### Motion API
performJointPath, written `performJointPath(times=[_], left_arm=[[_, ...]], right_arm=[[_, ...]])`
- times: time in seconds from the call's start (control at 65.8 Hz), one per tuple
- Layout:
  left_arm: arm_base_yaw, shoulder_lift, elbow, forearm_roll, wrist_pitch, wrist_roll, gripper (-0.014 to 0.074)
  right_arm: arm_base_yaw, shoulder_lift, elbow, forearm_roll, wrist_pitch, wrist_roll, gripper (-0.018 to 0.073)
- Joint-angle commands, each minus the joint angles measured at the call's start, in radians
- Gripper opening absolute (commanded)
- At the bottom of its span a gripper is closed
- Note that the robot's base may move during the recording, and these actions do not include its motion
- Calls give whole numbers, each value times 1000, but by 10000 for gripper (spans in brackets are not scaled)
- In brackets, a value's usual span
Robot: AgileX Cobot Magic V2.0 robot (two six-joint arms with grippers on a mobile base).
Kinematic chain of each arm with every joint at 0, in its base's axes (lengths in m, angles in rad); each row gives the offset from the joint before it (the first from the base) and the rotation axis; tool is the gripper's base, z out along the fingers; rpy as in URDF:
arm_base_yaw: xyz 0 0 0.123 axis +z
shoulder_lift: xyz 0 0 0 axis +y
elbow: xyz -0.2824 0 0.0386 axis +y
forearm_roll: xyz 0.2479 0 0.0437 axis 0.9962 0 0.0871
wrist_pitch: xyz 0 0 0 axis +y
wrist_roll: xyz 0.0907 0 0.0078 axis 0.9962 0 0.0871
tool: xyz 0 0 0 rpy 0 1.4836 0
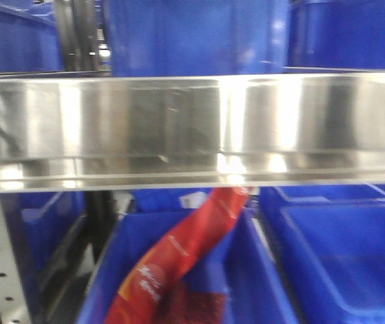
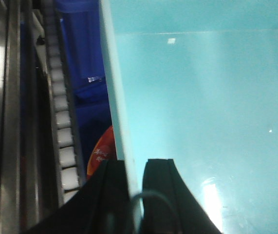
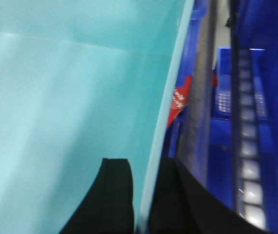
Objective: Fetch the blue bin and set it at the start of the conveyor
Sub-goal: 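Hold the bin with both grippers while the base backs away from the rack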
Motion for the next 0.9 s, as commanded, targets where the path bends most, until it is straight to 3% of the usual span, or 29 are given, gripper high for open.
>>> performJointPath(times=[0.0,0.882], left_arm=[[5,-11,-7,30,-41,13,-111],[5,-11,-7,30,-41,13,-111]], right_arm=[[-1,-15,-12,-9,-61,-30,-153],[-1,-15,-12,-9,-109,-30,-153]])
